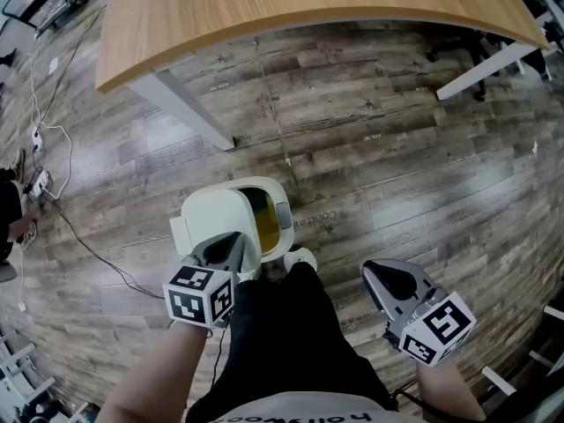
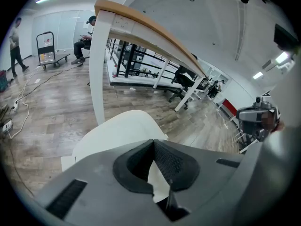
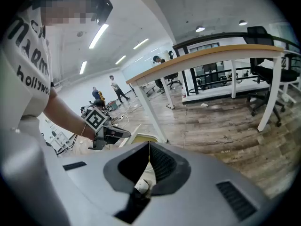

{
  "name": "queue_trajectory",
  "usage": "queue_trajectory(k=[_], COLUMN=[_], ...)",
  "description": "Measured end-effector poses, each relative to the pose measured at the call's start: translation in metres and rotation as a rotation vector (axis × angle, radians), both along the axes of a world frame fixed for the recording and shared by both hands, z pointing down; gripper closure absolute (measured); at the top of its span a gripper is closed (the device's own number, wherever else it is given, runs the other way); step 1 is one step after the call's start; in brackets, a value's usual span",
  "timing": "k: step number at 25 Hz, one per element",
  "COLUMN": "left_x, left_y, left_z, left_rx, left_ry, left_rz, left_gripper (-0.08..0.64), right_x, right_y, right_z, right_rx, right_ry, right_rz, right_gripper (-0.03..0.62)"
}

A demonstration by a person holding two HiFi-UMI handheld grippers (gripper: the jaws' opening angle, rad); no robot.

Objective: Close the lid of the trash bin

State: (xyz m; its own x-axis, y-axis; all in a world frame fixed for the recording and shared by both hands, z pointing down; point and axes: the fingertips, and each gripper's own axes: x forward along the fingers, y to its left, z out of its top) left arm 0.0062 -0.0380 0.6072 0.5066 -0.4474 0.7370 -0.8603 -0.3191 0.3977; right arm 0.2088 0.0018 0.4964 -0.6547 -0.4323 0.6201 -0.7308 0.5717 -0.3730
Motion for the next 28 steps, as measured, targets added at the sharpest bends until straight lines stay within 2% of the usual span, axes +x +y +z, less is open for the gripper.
queue_trajectory(k=[16,28], left_x=[0.019,0.032], left_y=[-0.005,-0.007], left_z=[0.028,0.048], left_rx=[-0.034,-0.046], left_ry=[0.022,0.012], left_rz=[0.056,0.11], left_gripper=[0.554,0.554], right_x=[0.003,0.002], right_y=[-0.017,-0.034], right_z=[0.023,0.036], right_rx=[-0.019,-0.001], right_ry=[0.002,-0.011], right_rz=[0.004,0.015], right_gripper=[0.581,0.581])
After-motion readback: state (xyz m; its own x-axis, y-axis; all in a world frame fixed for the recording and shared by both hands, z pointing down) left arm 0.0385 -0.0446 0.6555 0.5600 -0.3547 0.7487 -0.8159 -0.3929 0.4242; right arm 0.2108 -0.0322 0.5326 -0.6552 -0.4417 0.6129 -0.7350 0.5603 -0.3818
